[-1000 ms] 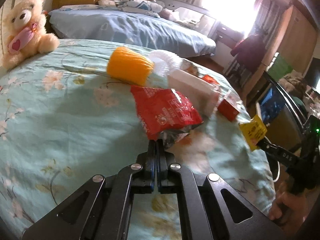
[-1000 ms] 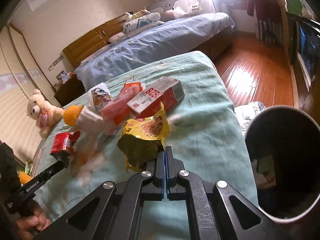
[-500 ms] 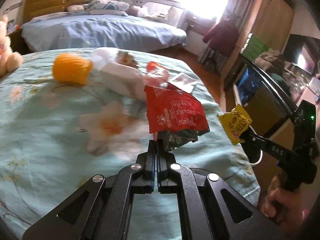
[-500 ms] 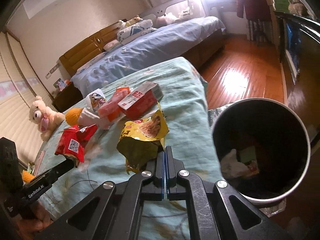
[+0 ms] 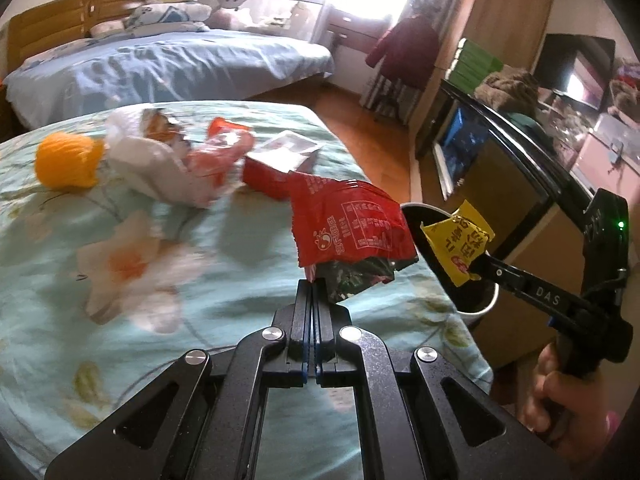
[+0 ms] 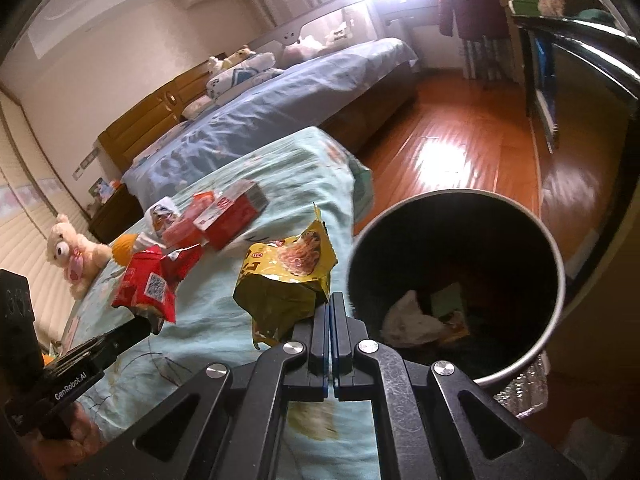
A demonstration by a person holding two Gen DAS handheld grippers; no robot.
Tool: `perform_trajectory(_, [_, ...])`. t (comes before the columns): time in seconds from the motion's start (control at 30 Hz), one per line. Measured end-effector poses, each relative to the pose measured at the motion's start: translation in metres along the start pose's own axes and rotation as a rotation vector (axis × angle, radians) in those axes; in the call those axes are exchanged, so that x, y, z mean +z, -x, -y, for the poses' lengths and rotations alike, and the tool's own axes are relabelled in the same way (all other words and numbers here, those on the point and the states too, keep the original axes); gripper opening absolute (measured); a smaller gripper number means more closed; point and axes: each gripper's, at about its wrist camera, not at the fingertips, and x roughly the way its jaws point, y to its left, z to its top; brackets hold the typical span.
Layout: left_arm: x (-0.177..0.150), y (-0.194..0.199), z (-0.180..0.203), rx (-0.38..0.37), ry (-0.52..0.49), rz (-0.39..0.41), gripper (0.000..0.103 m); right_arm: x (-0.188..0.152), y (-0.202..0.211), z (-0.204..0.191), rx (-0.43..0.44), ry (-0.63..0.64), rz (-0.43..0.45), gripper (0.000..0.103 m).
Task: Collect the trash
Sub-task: 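Carry the red snack bag and yellow packet over the black bin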
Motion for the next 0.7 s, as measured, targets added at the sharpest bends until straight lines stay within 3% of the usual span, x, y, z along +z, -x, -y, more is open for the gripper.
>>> perform_trajectory(0.7, [0.007,-0.031,0.065,-0.054,-0.133,-0.051,0.001,-0.001,0.018,0.053,-0.063,-0.084,0.028,0.0])
